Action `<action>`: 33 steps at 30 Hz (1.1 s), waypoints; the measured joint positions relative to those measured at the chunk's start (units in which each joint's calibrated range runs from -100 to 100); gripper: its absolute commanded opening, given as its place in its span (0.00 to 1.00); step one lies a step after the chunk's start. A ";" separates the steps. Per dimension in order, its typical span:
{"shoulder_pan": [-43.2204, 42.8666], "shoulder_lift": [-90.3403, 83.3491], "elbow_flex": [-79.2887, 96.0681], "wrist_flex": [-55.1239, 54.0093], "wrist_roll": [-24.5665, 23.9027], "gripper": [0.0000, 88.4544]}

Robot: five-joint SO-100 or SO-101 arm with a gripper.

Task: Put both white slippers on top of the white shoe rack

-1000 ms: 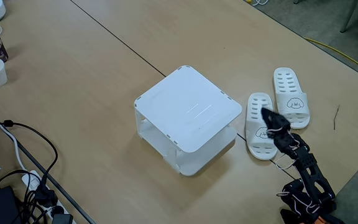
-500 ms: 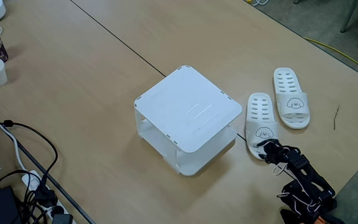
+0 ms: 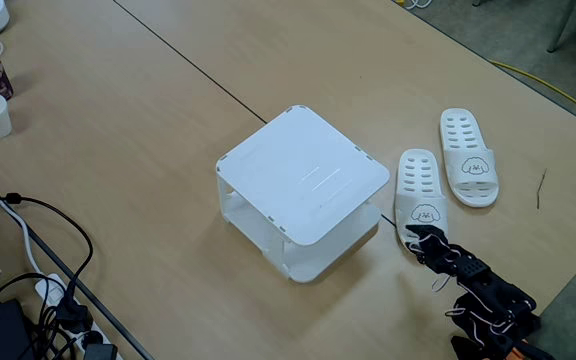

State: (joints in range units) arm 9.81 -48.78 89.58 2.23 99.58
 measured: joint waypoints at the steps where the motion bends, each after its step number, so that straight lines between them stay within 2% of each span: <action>1: 0.82 0.00 1.98 -3.09 0.00 0.26; 5: 3.45 0.00 8.09 -12.88 0.00 0.30; 11: 4.42 2.89 8.89 -21.55 0.00 0.30; 21: 4.64 20.12 8.63 -41.46 0.00 0.30; 33: 11.61 30.68 4.58 -45.41 0.00 0.30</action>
State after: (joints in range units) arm 21.42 -18.10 94.16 -43.18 99.58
